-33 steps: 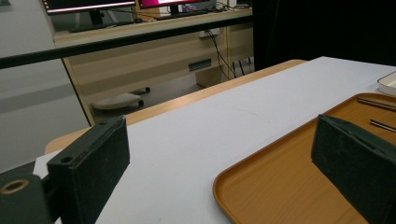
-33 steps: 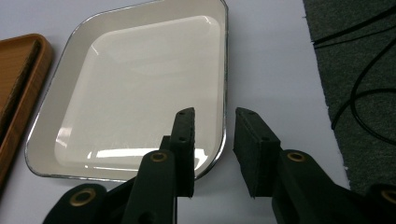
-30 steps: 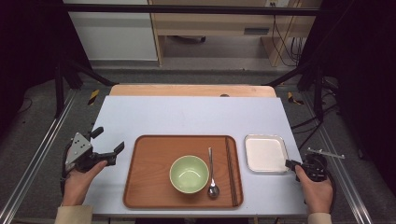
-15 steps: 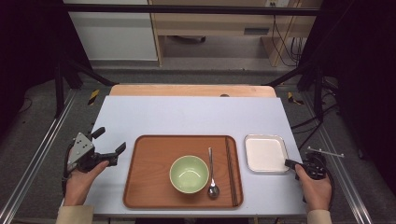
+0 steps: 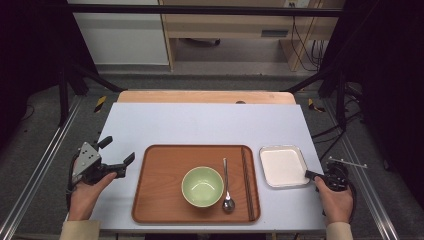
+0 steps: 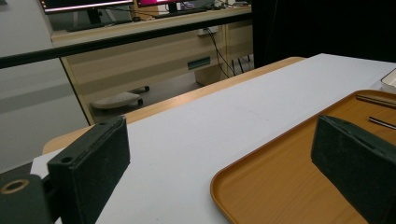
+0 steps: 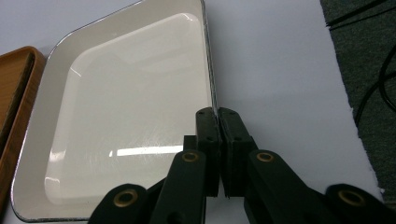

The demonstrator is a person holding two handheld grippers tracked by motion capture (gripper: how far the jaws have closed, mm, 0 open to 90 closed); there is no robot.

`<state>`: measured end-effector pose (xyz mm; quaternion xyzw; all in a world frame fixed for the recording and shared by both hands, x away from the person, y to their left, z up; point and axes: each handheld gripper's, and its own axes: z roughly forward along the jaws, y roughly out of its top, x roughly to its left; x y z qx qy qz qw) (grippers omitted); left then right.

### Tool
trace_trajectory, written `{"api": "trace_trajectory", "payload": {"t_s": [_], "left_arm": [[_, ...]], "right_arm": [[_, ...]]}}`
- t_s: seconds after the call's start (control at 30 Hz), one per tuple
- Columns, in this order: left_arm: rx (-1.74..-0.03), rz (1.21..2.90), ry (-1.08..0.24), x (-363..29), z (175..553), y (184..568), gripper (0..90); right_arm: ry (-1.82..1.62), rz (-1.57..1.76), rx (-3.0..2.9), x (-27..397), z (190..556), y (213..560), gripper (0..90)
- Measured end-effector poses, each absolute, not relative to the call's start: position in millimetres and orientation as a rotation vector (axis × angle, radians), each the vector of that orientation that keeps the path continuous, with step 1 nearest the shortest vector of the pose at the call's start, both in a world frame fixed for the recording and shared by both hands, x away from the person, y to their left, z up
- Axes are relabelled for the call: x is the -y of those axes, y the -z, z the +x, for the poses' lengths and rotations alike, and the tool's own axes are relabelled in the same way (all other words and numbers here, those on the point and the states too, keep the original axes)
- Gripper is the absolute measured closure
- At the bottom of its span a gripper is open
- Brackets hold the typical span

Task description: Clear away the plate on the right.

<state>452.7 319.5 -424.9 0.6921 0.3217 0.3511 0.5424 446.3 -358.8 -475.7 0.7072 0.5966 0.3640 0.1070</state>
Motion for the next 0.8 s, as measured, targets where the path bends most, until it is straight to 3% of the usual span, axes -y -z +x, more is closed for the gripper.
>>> {"api": "trace_trajectory", "payload": {"t_s": [0.4, 0.8], "left_arm": [[-0.766, 1.639, -0.832, -320, 453, 425, 4.5], [-0.740, 1.652, -0.830, -303, 451, 418, 4.8]], "right_arm": [[-1.141, 2.019, -1.714, 354, 443, 464, 88.3], [-1.398, 1.759, -1.767, 285, 463, 398, 88.3]]}}
